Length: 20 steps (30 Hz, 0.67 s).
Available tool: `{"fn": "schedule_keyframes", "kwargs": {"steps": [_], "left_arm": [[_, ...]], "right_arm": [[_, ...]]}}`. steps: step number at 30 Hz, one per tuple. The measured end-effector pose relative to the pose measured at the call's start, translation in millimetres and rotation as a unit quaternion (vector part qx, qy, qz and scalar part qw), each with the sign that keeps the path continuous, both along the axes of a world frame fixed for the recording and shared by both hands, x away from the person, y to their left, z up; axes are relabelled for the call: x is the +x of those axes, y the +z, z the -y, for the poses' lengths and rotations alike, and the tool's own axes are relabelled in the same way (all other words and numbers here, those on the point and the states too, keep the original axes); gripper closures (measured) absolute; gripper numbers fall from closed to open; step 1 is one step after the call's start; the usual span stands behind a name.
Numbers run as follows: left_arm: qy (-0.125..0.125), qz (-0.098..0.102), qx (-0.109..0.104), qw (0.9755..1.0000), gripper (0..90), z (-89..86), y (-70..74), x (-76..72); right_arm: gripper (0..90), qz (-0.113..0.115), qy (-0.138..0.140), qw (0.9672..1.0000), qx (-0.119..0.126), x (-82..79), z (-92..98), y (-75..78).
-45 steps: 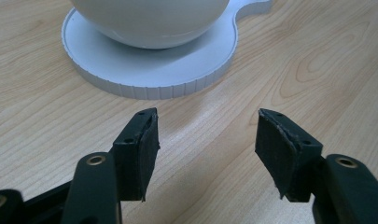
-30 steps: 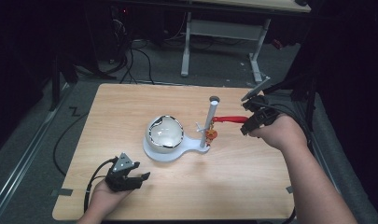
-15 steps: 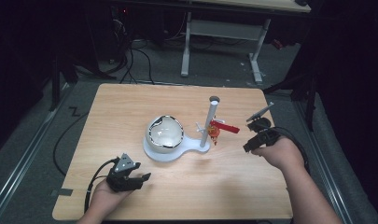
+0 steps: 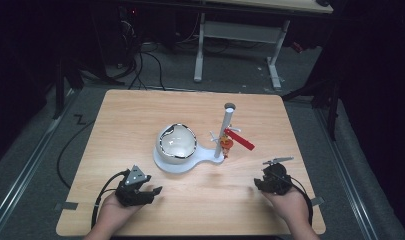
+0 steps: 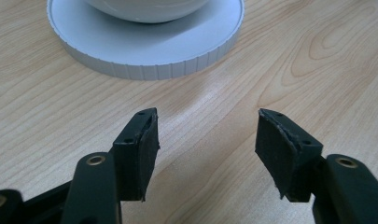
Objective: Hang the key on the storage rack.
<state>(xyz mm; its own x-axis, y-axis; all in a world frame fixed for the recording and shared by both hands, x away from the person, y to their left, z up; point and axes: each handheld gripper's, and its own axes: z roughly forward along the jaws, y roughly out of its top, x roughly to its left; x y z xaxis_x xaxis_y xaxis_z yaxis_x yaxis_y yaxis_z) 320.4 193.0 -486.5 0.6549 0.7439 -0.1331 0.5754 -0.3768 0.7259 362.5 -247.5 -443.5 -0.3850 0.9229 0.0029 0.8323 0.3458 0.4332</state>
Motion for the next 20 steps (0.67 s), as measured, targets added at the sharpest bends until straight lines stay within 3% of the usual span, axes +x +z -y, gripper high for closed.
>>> {"fn": "schedule_keyframes", "kwargs": {"steps": [1,3,7,10,20], "left_arm": [[0.000,-0.001,0.003,1.0000,39.7,-0.1,-0.7,0.4],[0.001,-0.002,0.002,1.0000,39.8,0.1,-1.4,0.7],[0.002,-0.003,0.005,1.0000,39.7,0.0,-3.1,2.1],[0.005,-0.002,0.004,1.0000,39.7,-1.2,-2.4,2.7],[0.008,0.006,0.001,0.9999,39.7,-4.6,1.5,1.7]], "right_arm": [[59.0,0.020,-0.007,0.9997,0.010,-8.1,2.9,-7.9],[58.3,0.026,-0.009,0.9996,0.012,-10.4,3.5,-10.0],[56.0,0.062,-0.010,0.9980,0.007,-19.7,4.0,-19.3],[54.9,0.070,-0.011,0.9970,0.030,-23.2,5.3,-21.0],[54.9,0.079,-0.026,0.9958,0.038,-24.8,13.3,-25.0]]}}
